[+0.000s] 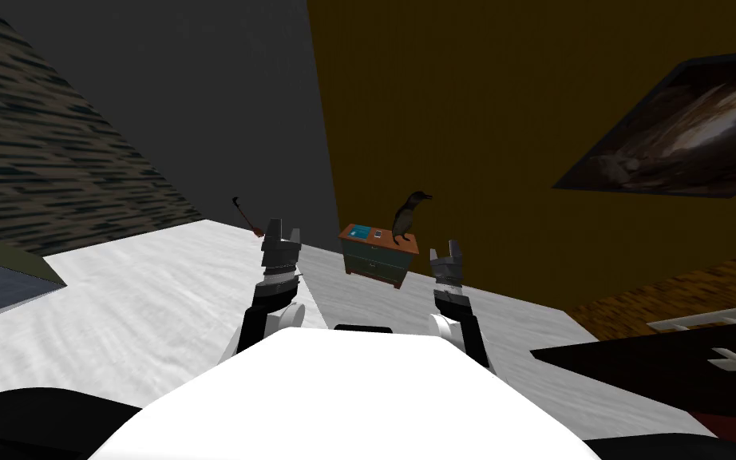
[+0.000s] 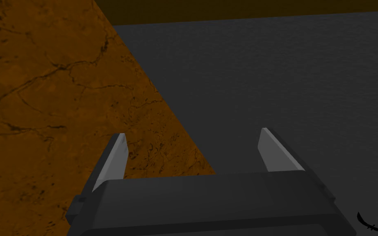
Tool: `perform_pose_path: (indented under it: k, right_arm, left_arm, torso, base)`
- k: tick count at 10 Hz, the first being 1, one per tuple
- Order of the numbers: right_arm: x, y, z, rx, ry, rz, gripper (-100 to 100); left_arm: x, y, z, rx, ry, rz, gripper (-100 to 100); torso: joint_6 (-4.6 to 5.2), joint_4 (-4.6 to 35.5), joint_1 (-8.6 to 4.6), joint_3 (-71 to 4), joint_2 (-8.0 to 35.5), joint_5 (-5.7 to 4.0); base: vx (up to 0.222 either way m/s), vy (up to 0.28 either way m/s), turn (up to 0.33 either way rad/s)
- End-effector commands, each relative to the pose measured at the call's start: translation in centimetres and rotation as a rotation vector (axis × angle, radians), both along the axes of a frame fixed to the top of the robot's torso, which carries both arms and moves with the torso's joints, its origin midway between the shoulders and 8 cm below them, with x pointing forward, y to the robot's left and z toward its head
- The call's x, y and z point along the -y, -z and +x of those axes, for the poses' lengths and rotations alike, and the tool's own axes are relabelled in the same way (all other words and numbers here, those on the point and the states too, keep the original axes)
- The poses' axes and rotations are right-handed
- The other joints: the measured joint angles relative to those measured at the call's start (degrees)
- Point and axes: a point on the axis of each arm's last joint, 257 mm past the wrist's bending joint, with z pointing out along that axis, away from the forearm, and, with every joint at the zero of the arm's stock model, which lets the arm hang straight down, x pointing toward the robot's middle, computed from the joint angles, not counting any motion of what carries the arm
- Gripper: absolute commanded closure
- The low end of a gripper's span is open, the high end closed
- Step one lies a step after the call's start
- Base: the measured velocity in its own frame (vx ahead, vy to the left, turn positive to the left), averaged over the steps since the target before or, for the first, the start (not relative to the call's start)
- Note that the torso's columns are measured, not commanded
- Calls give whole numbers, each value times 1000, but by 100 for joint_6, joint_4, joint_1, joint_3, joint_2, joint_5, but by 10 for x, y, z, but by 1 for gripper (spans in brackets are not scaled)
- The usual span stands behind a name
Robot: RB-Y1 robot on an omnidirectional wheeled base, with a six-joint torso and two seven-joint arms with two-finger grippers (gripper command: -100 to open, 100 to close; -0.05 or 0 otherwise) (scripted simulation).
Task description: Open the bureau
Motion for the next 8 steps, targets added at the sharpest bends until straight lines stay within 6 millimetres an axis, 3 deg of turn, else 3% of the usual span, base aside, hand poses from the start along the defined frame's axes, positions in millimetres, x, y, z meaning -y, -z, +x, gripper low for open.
perform_pose_path:
  k: [1, 8]
  right_arm:
    - [0, 0, 0, 0, 0, 0, 0]
    - [0, 0, 0, 0, 0, 0, 0]
  left_arm:
    - [0, 0, 0, 0, 0, 0, 0]
    - [0, 0, 0, 0, 0, 0, 0]
  torso:
    - [0, 235, 0, -467, 232, 0]
    - [0, 3114, 0, -6227, 3116, 0]
  base:
    - [0, 0, 0]
    - [0, 0, 0]
